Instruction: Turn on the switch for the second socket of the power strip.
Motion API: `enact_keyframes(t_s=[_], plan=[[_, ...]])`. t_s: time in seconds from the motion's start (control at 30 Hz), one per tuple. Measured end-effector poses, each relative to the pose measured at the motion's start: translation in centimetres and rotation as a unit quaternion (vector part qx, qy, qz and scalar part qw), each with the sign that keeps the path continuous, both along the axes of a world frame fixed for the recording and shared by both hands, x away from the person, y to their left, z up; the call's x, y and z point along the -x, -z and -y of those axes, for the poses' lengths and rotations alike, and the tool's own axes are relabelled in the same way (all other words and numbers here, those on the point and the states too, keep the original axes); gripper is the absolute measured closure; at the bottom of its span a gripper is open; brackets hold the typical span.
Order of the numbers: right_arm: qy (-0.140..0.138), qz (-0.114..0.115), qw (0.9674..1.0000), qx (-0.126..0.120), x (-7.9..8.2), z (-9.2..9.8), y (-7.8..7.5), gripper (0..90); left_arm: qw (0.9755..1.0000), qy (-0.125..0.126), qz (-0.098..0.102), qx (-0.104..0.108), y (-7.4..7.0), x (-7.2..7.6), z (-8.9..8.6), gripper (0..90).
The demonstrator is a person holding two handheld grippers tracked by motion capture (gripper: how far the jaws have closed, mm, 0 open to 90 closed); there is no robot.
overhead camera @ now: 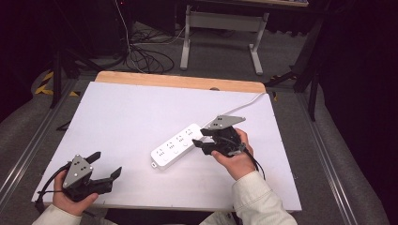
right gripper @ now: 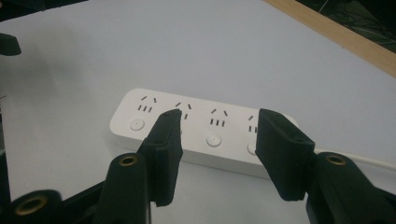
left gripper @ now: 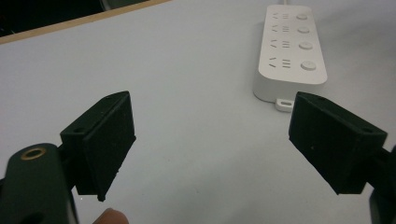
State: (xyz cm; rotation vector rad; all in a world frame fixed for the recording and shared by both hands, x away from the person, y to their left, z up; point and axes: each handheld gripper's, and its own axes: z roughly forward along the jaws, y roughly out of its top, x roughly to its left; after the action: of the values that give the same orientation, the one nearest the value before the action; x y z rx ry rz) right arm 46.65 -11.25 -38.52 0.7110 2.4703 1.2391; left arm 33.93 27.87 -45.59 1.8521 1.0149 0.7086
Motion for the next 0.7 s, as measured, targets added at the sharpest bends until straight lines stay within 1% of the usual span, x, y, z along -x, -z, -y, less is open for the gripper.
enact_keyframes(t_s=[0.17,0.27,0.43,0.5,0.6,0.7], plan=[[-0.001,0.0,1.0,0.0,-0.6,-0.8,0.0,52.6,1.0,0.0,0.0,-0.001,0.0,0.0,0.0,14.9],[-0.001,-0.004,1.0,0.002,-1.0,-1.1,0.2,53.5,1.0,-0.002,-0.001,0.0,0.0,0.0,0.0,14.9],[0.002,-0.009,0.9999,0.009,-1.7,-1.7,0.5,57.7,1.0,-0.002,-0.001,0.0,0.0,0.0,0.0,14.9],[0.005,-0.01,0.9999,0.011,-2.1,-1.9,0.6,61.8,1.0,-0.002,-0.001,-0.001,0.0,0.0,0.0,14.9],[0.005,-0.013,0.9999,0.005,-2.6,-2.2,1.0,70.1,1.0,-0.002,-0.001,-0.001,0.0,0.0,-0.1,14.9],[-0.005,-0.022,0.9998,-0.002,-3.0,-2.6,1.5,82.8,1.0,-0.003,-0.001,-0.001,0.0,0.0,-0.1,14.9]])
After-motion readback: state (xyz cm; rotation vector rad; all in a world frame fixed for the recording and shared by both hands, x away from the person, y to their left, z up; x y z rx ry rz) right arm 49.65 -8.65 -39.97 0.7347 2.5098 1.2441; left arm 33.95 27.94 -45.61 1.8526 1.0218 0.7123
